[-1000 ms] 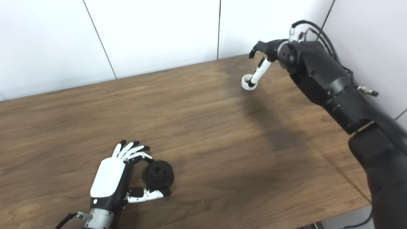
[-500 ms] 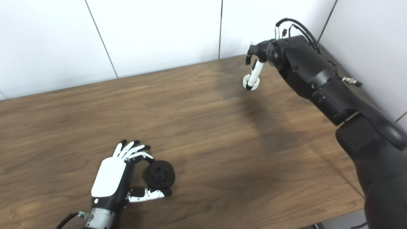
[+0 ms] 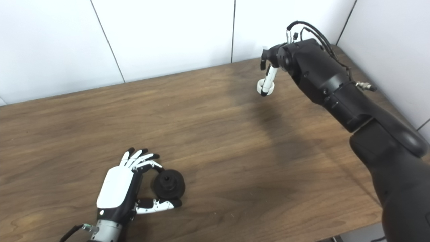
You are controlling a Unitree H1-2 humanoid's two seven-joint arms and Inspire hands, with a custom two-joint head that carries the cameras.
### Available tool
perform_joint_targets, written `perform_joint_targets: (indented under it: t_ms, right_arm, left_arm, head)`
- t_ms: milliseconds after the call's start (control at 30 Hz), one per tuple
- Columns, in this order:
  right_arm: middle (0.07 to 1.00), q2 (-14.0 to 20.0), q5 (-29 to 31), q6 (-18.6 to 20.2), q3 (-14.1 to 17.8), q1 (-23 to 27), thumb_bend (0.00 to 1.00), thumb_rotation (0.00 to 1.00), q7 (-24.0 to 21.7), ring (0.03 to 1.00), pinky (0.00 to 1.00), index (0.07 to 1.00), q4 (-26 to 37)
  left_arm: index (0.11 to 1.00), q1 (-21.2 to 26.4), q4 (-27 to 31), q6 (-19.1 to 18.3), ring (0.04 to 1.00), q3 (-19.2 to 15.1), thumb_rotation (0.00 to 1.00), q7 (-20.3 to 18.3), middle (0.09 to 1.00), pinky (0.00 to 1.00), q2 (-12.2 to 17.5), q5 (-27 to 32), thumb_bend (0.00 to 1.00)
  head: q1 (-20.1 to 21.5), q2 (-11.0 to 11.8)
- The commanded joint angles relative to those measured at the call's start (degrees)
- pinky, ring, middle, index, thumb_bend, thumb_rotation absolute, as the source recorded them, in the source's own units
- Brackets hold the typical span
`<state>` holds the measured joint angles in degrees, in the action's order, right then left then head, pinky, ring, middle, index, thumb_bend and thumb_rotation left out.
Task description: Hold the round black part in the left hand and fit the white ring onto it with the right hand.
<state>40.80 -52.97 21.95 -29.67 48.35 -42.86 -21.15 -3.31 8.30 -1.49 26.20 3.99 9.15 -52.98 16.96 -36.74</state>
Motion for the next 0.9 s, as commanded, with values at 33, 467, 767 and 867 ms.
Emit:
perform_joint_targets:
  t_ms: [33, 467, 767, 867]
  right_arm:
    - [0.953, 1.66, -1.5, -0.6, 0.91, 2.71, 0.86, 0.36, 1.24, 0.999, 1.0, 0.789, -0.13]
    - [0.963, 2.4, -1.8, -0.92, 1.52, 1.35, 0.84, 0.34, 2.5, 1.0, 1.0, 0.784, -0.01]
    - [0.954, 2.34, -2.31, -1.52, 1.33, 0.5, 0.84, 0.35, 4.11, 0.998, 1.0, 0.778, -0.36]
    - [0.951, 2.27, -2.38, -1.66, 1.5, 0.27, 0.84, 0.36, 4.29, 0.996, 1.0, 0.774, -0.14]
  left_arm:
    - [0.483, -2.62, -1.71, -2.71, 0.912, 0.71, 0.06, -3.91, 0.805, 1.0, 1.61, -2.09, 0.53]
    - [0.483, -2.58, -1.65, -2.61, 0.913, 0.65, 0.06, -3.64, 0.805, 1.0, 1.53, -1.69, 0.53]
    - [0.483, -2.52, -1.58, -2.67, 0.909, 0.61, 0.06, -3.73, 0.804, 1.0, 1.47, -1.61, 0.53]
    - [0.483, -2.47, -1.55, -2.81, 0.912, 0.66, 0.06, -3.94, 0.806, 1.0, 1.51, -1.76, 0.53]
  head:
    - [-0.08, -0.37]
    - [-0.11, -0.55]
    - [-0.22, -0.5]
    - [-0.22, -0.5]
